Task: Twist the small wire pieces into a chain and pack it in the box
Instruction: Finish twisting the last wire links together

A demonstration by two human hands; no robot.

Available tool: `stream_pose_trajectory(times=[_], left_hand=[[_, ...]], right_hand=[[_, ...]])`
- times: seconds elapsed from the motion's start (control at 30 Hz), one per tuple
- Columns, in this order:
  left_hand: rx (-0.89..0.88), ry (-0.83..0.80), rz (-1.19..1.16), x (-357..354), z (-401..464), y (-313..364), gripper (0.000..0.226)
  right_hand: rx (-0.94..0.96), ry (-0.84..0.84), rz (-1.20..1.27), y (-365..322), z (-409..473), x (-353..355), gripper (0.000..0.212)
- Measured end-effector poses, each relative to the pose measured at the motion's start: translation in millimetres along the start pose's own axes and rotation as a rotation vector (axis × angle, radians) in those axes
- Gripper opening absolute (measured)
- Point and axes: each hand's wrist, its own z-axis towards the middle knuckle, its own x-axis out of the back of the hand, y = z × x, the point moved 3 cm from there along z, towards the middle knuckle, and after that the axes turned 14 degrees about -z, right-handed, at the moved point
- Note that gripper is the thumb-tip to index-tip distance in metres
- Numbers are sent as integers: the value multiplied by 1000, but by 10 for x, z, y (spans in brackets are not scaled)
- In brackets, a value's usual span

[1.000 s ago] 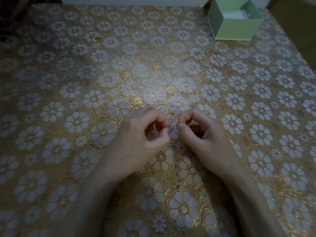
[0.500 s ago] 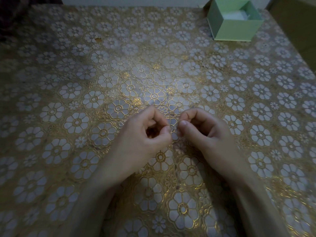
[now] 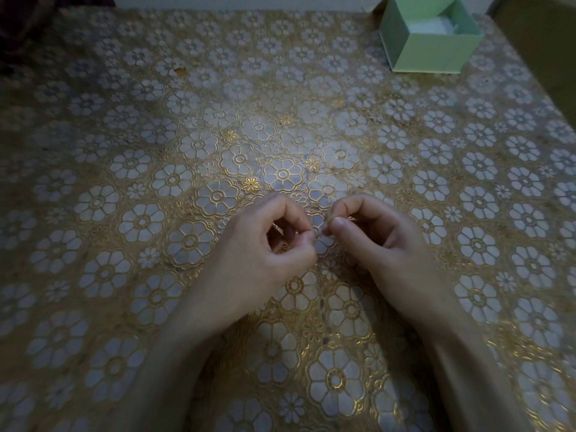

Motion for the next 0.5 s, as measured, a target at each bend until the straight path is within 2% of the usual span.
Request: stream_pose_trajectory(times=[0.13,0.3,0.5], left_hand=[[37,4,-18,-5,-12,4,18],[49,0,-100,-23,-6,30,15],[64,7,-176,-33,-5,54,10]], right_hand=[[10,-8,68,-5,12,1,7],[-11,-38,160,-37,-1,-6,5],[-20,-39,130,-23,2,6,4]])
